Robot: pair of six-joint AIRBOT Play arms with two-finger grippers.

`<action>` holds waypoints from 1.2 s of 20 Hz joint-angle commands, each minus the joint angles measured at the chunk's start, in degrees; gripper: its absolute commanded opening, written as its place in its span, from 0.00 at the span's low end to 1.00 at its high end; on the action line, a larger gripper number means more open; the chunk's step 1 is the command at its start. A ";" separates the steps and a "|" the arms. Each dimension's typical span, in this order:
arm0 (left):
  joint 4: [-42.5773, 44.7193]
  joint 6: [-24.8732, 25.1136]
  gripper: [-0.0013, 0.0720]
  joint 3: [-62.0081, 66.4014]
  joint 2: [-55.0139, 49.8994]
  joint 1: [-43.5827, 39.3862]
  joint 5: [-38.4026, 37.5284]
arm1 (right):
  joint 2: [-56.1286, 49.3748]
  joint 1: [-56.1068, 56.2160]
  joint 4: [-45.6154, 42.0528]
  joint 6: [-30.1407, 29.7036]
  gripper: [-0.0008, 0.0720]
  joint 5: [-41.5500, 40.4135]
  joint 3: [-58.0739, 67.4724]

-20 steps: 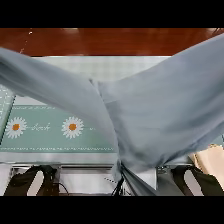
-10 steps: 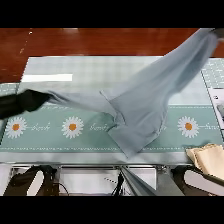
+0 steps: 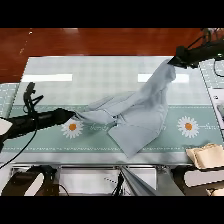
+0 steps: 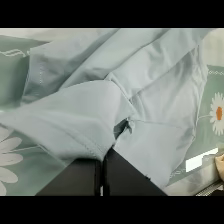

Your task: Fold the shirts.

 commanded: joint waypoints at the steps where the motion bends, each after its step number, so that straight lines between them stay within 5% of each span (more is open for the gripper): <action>1: 0.09 0.68 0.04 -1.05 -1.70 -2.93 2.51 | -0.04 1.77 -7.80 -5.73 0.69 4.66 0.07; 4: 0.09 0.83 0.04 -1.05 -1.81 -2.97 2.36 | 2.38 -0.20 -20.79 -5.73 0.69 20.48 -0.37; 6: 0.09 0.83 0.04 -1.05 -1.79 -2.97 2.27 | 6.29 -3.23 -22.64 -1.86 0.69 21.62 -5.95; 11: 0.13 0.87 0.04 -1.05 -1.79 -2.97 -0.68 | 24.65 -9.01 -13.16 -3.37 0.71 10.36 -39.89; 12: 0.13 1.36 0.04 -1.05 -1.79 -2.97 -0.87 | 28.22 -9.46 -8.94 -6.69 0.84 8.11 -46.64; 14: 0.13 2.36 0.04 -1.05 -1.81 -2.95 -0.83 | 33.16 -9.35 -4.28 -7.19 0.83 4.11 -56.15; 18: 0.13 2.34 0.04 -1.05 -1.79 -2.97 -0.92 | 37.70 -9.42 -2.34 -4.13 0.83 -3.41 -68.87; 24: 0.13 2.34 0.04 -1.05 -1.81 -2.95 -0.90 | 37.68 -9.35 15.69 -6.71 0.81 -14.84 -77.53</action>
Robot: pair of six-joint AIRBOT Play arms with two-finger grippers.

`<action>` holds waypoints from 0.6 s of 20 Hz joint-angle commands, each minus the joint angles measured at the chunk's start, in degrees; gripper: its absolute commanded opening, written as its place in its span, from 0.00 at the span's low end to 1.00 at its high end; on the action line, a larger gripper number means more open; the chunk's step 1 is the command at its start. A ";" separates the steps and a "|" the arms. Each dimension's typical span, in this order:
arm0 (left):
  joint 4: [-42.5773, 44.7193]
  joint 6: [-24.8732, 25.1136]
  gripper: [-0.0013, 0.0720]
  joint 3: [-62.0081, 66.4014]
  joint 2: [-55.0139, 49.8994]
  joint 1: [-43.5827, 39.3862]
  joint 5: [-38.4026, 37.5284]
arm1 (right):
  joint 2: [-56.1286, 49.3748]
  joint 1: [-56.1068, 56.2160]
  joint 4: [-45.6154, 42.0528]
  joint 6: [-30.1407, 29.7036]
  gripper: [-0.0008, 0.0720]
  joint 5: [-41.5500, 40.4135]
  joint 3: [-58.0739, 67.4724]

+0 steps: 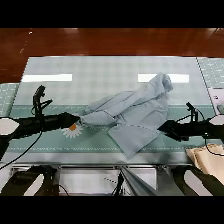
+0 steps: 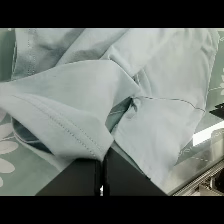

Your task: Fold the shirts.

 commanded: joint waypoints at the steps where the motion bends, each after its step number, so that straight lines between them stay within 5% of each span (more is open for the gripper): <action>1: 0.00 0.02 0.04 -0.02 -0.04 0.00 0.07 | 0.59 0.07 10.71 -1.62 0.81 -7.76 -4.94; 6: 1.40 0.00 0.04 0.02 -0.04 0.00 0.50 | -0.94 15.69 10.43 6.08 0.77 -22.29 -6.73; 8: 1.92 0.00 0.04 0.28 -0.02 0.31 0.48 | -1.92 19.65 13.00 6.71 0.12 -25.20 -5.95; 12: 2.19 0.04 0.04 6.32 0.09 2.86 0.50 | 3.78 16.57 13.20 -3.21 0.05 -15.08 7.28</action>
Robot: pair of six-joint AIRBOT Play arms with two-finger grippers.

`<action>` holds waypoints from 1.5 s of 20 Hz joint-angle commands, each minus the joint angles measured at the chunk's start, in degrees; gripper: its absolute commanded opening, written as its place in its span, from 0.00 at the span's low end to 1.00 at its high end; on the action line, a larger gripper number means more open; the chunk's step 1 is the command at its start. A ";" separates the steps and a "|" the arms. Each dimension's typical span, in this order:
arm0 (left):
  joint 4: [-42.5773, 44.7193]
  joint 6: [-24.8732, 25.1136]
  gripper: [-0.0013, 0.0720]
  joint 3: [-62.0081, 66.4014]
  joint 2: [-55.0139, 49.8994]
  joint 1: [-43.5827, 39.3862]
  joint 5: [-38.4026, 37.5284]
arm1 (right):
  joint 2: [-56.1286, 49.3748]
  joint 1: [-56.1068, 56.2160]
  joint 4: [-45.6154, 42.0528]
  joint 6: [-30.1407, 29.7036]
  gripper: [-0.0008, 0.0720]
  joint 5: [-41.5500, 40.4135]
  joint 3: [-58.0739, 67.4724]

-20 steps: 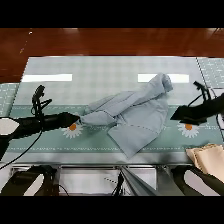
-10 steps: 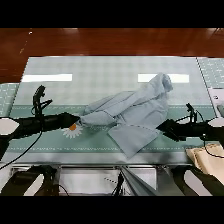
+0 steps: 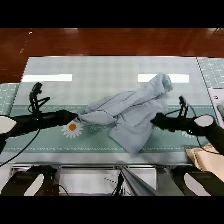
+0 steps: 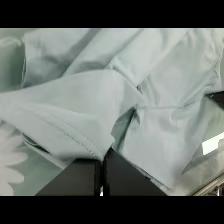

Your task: Fold the shirts.

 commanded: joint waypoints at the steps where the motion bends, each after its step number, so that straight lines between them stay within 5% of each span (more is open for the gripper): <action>1: 0.39 0.55 0.04 7.06 0.28 2.36 0.15 | 5.73 -1.66 1.16 -6.58 0.05 7.06 12.92; 5: 0.63 5.35 0.04 27.93 1.36 6.08 0.31 | 14.45 -8.59 -1.86 -6.67 0.05 7.41 37.70; 10: 1.01 5.31 0.04 55.28 1.44 11.58 0.22 | 16.65 -16.00 -9.33 -3.50 0.05 5.01 63.63; 17: 16.68 -7.67 0.04 76.76 3.45 13.42 -18.82 | 17.53 -17.64 -13.05 6.01 0.05 17.64 80.96; 22: 22.84 -16.00 0.04 79.21 6.10 13.42 -32.33 | 17.25 -17.64 -15.87 9.84 0.05 20.70 87.52; 26: 22.71 -16.76 0.04 71.84 3.56 13.42 -44.35 | 10.97 -17.64 -24.83 9.18 0.05 37.07 87.52; 30: 22.69 -13.07 0.04 49.72 2.84 13.40 -36.61 | -4.13 -17.53 -25.05 5.84 0.05 44.35 87.52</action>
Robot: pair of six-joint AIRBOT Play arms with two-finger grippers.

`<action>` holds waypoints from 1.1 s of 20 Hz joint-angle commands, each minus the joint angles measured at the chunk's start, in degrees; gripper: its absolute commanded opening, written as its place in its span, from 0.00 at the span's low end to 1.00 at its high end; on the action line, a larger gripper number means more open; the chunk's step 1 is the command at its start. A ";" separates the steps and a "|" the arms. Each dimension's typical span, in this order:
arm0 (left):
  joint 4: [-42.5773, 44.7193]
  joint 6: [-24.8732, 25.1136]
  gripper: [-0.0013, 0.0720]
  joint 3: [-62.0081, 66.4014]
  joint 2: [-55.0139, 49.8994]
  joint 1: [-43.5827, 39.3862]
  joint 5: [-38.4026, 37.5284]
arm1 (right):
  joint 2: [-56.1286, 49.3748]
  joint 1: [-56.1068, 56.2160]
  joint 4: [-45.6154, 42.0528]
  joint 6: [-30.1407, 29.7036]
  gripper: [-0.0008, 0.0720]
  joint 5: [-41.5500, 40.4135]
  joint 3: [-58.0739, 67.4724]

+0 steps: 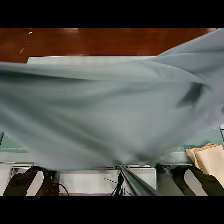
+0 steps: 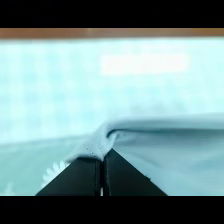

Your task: Fold the shirts.

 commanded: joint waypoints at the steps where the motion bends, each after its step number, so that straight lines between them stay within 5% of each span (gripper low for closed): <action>1: 0.42 3.21 0.04 -18.82 -1.40 0.00 7.78 | -13.09 0.09 0.74 -1.90 0.05 5.92 0.31; 5: -3.41 5.25 0.04 -32.96 -10.91 -0.02 21.84 | -30.18 6.88 1.36 -1.92 0.05 1.05 0.31; 8: -7.80 11.45 0.04 -33.81 -21.79 -0.02 30.05 | -40.44 11.45 1.38 -1.86 0.05 -8.37 0.31; 11: -8.90 12.66 0.05 -33.81 -30.77 -0.02 37.86 | -47.71 13.33 1.40 1.55 0.05 -13.84 0.31; 18: -12.39 11.74 0.05 -33.79 -45.00 0.11 35.98 | -58.45 15.06 1.86 3.89 0.06 -3.21 0.31; 19: -12.52 11.78 0.11 -33.57 -44.94 0.20 35.71 | -58.66 15.06 2.36 3.67 0.06 -2.58 0.31; 20: -12.41 12.04 0.32 -32.46 -44.85 0.79 33.70 | -58.42 14.86 3.78 2.25 0.25 -1.88 0.33; 21: -11.32 12.66 0.59 -30.38 -44.85 1.90 29.77 | -57.83 14.25 6.19 -1.14 0.59 0.31 0.33; 22: -8.79 12.61 0.87 -27.96 -44.85 3.32 25.09 | -57.05 13.51 7.61 -4.66 0.74 4.13 0.33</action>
